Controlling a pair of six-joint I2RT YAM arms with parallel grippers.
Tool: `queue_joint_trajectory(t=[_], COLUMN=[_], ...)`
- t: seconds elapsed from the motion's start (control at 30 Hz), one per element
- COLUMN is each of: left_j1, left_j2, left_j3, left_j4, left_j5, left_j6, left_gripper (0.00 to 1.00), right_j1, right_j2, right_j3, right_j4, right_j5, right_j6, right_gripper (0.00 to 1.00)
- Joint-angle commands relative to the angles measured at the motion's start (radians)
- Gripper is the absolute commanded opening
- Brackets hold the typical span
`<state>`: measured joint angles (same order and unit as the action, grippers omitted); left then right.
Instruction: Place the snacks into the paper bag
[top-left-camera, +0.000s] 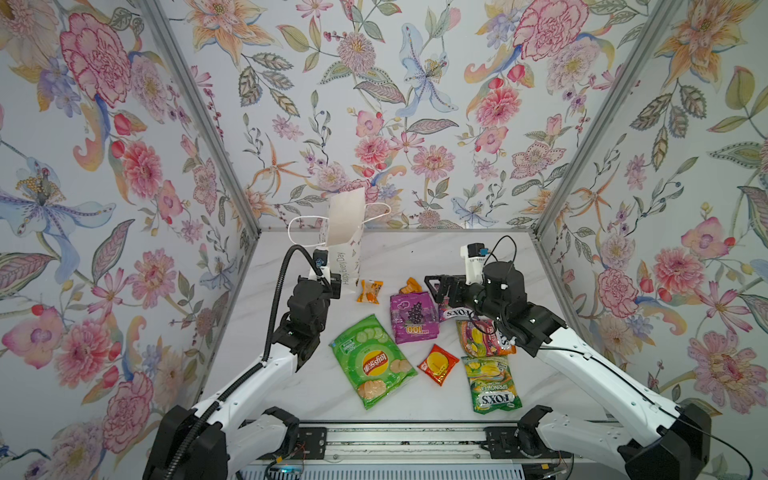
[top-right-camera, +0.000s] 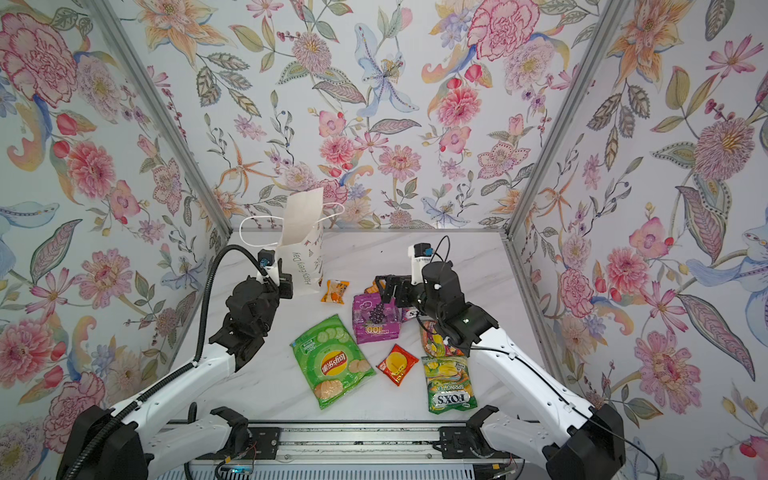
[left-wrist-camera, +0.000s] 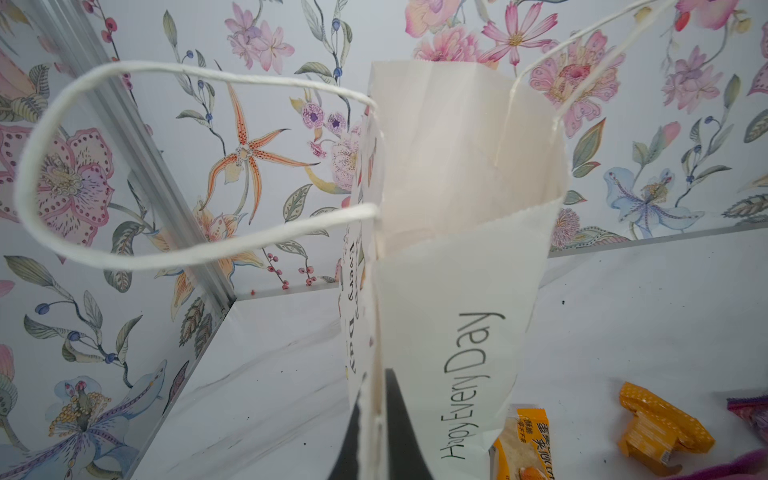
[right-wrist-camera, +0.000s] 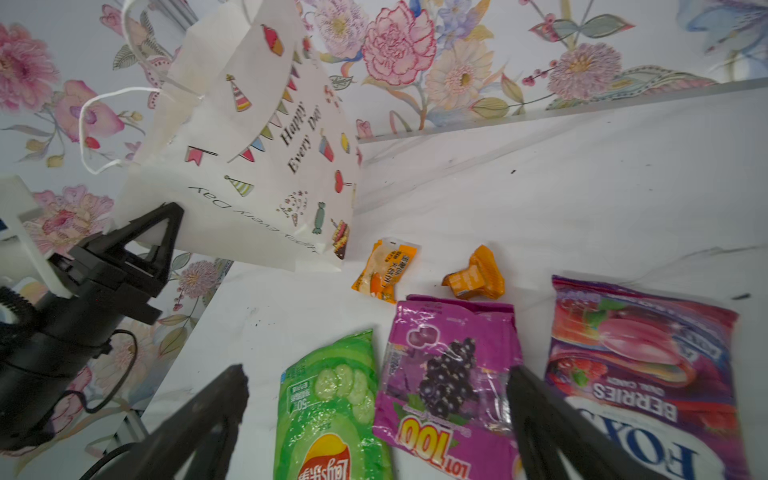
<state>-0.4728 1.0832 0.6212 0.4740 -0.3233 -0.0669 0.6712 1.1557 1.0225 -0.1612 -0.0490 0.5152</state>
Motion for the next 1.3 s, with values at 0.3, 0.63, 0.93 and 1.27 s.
queue_joint_trajectory(t=[0.3,0.63,0.93,1.27], left_j1=[-0.222,-0.398,-0.479,-0.520], left_j2=[-0.041,0.004,0.088,0.143], left_j3=[-0.140,-0.251,-0.262,-0.262], left_j4=[0.149,0.324,0.415,0.483], left_j5=[-0.203,-0.425,-0.516,-0.547], left_j6=[0.132,0.241,0.307,0.343], left_gripper=[0.00,0.00,0.00,0.00], right_j1=[0.215,0.202,0.199,0.194], right_j2=[0.223,0.335,0.425,0.465], right_j3=[0.249,0.329,0.401,0.433], right_j4=[0.007,-0.074,-0.143,-0.160], right_j5=[0.170,0.292,0.295,0.279], right_j6=[0.177,0.237,0.194,0.166], right_gripper=[0.99,0.89,0.63,0.38])
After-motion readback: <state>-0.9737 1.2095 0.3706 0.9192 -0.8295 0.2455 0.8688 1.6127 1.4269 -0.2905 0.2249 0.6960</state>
